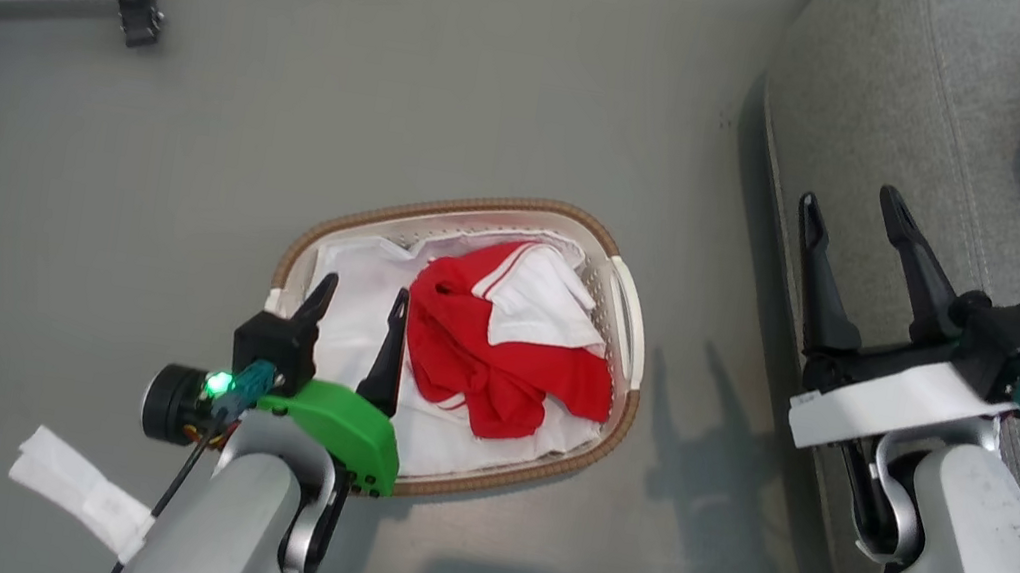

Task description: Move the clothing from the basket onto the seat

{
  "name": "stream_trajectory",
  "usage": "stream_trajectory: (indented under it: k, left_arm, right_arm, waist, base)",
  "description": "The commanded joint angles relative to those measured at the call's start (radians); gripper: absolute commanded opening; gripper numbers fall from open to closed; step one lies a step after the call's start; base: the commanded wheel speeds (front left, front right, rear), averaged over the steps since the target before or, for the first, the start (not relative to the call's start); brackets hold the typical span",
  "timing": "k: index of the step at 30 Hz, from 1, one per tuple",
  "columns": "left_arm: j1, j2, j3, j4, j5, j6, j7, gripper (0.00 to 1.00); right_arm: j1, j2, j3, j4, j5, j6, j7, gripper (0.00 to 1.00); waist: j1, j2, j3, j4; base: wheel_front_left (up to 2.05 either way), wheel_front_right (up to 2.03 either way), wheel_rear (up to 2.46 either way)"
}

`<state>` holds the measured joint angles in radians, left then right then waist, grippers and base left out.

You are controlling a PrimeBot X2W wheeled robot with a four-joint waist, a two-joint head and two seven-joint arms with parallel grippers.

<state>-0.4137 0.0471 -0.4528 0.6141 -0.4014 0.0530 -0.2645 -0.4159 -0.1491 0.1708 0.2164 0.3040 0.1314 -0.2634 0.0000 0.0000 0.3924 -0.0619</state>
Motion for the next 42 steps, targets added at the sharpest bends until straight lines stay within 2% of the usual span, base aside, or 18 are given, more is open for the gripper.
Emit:
stream_trajectory:
  k: [1,12,19,28,35,42]
  left_arm:
    - [-0.052,0.007,-0.013,0.020,-0.006,0.004,0.000,1.00]
    - [-0.341,0.007,-0.136,0.323,-0.084,0.027,0.022,1.00]
    - [-0.490,0.007,-0.211,0.471,-0.102,0.048,0.121,1.00]
    - [-0.604,0.007,-0.235,0.603,-0.134,0.088,0.235,1.00]
    - [-0.655,0.014,-0.240,0.651,-0.152,0.065,0.322,1.00]
    - [-0.702,0.034,-0.302,0.669,-0.102,0.017,0.401,1.00]
  right_arm:
    - [-0.025,0.001,0.003,-0.013,0.006,-0.001,-0.002,1.00]
    - [-0.090,0.037,0.027,-0.083,0.021,-0.001,-0.002,1.00]
    - [-0.109,0.050,0.042,-0.108,0.025,-0.001,-0.002,1.00]
    - [-0.132,0.055,0.074,-0.127,0.017,-0.001,-0.002,1.00]
    - [-0.146,0.057,0.092,-0.142,0.018,-0.001,-0.002,1.00]
    - [-0.150,0.067,0.104,-0.152,0.031,-0.001,-0.002,1.00]
  waist:
    - [0.0000,0.0000,0.136,-0.091]
    - [0.0000,0.0000,0.289,-0.176]
    - [0.0000,0.0000,0.356,-0.198]
    - [0.0000,0.0000,0.416,-0.210]
    - [0.0000,0.0000,0.451,-0.218]
    - [0.0000,0.0000,0.486,-0.228]
  base:
    - [0.00,0.00,0.00]
    - [0.00,0.00,0.00]
    - [0.00,0.00,0.00]
    - [0.00,0.00,0.00]
    - [0.00,0.00,0.00]
    - [0.00,0.00,0.00]
